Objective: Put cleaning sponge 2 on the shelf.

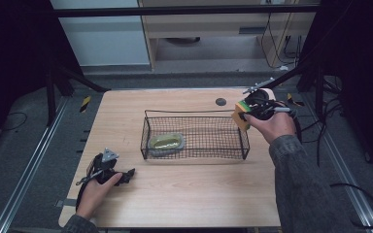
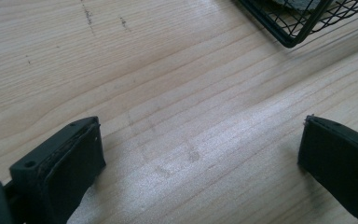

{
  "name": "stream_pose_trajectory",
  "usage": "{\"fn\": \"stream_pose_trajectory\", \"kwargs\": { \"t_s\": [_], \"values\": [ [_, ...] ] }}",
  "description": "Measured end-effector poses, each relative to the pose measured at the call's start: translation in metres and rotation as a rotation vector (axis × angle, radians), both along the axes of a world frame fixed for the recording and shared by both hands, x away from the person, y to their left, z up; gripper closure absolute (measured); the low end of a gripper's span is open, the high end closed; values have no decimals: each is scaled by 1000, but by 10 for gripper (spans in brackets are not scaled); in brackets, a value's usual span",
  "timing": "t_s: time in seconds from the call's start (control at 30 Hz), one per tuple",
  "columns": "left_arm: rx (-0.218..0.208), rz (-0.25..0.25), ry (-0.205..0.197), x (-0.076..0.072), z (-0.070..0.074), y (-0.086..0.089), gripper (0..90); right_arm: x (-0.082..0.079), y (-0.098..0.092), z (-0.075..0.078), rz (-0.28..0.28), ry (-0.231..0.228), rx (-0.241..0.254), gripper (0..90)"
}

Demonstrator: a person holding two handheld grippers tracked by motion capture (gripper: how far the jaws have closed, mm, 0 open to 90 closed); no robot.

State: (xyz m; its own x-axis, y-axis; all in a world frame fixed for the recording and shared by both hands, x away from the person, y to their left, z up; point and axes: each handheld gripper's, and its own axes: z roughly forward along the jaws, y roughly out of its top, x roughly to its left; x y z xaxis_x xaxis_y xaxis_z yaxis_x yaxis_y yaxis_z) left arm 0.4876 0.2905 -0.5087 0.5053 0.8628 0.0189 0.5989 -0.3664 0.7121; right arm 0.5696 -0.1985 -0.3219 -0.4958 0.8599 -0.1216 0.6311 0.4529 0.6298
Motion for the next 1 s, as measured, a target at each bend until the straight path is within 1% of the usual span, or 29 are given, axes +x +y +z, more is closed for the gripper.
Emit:
{"fn": "stream_pose_trajectory", "kwargs": {
  "t_s": [0.17,0.23,0.53,0.77,1.0],
  "values": [
    [-1,0,-1,0,0,0,0,4,4,-7,19,10,-8,642],
    [-1,0,-1,0,0,0,0,6,6,-10,26,9,-19,642],
    [-1,-1,-1,0,0,0,0,15,15,-25,44,37,-43,641],
    [-1,-2,-1,0,0,0,0,23,18,-37,35,56,-50,642],
    [-1,-2,-2,1,0,0,0,28,16,-47,30,69,-60,642]
  ]
}}
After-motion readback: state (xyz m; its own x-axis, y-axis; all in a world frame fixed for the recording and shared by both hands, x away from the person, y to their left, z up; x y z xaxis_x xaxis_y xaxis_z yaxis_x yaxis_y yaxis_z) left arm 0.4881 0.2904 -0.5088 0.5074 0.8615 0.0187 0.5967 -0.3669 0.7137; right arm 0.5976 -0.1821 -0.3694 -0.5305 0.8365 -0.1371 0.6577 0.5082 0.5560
